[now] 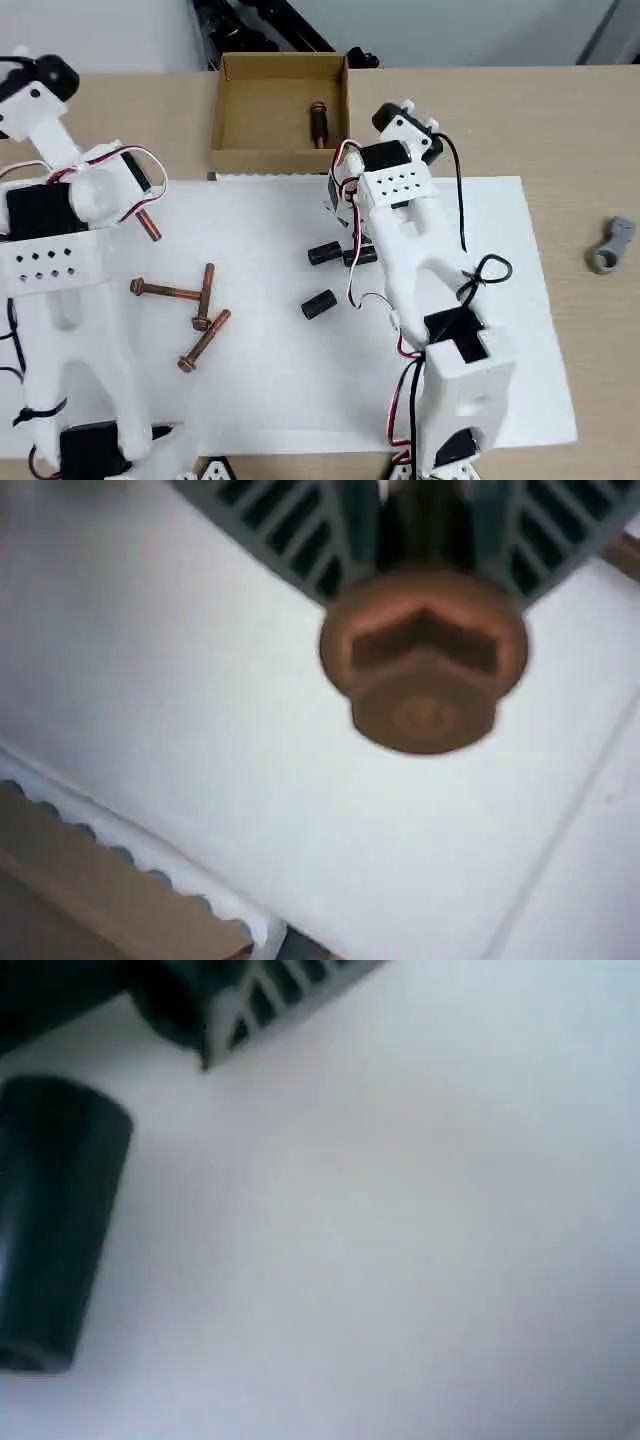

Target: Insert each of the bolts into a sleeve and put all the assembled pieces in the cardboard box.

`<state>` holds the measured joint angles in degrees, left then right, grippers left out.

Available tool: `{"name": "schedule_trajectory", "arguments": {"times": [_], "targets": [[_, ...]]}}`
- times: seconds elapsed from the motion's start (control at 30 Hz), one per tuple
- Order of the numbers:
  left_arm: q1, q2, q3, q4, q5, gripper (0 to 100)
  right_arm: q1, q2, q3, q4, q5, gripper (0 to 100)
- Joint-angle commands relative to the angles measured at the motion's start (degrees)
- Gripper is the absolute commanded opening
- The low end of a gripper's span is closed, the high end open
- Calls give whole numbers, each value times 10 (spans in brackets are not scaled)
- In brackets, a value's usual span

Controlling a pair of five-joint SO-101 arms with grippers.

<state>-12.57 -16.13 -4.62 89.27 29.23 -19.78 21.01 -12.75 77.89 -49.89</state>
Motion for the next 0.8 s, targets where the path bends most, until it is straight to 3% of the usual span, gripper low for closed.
{"name": "schedule_trajectory", "arguments": {"times": [0.0,0.5,0.77], "targets": [[0,-26,-7,2,-5,5,7,6,-5,-9,-5,129],[0,-25,-7,-3,-5,5,71,41,-5,-30,-1,131],[1,-23,-7,-6,-4,5,53,80,-5,-66,0,132]]}}
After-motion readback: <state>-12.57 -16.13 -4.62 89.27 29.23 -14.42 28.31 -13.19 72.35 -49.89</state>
